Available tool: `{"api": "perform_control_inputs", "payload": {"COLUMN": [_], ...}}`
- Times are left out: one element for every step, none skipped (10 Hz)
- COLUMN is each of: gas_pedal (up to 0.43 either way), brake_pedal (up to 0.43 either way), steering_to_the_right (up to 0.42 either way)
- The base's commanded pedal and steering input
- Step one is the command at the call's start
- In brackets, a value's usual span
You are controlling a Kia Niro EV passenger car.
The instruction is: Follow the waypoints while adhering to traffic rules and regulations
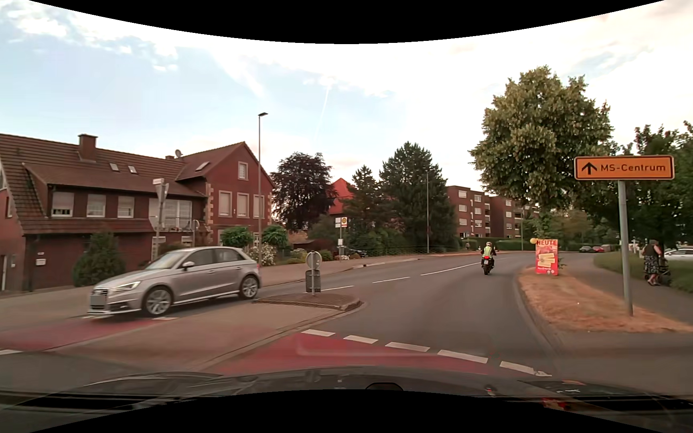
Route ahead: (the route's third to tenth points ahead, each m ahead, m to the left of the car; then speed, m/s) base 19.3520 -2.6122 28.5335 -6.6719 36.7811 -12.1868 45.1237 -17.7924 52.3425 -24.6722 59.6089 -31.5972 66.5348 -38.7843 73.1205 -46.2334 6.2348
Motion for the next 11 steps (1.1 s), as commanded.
{"api": "perform_control_inputs", "payload": {"gas_pedal": [0.22, 0.22, 0.22, 0.22, 0.22, 0.22, 0.22, 0.22, 0.228, 0.228, 0.228], "brake_pedal": [0.0, 0.0, 0.0, 0.0, 0.0, 0.0, 0.0, 0.0, 0.0, 0.0, 0.0], "steering_to_the_right": [0.234, 0.219, 0.192, 0.169, 0.155, 0.136, 0.118, 0.106, 0.09, 0.07, 0.057]}}
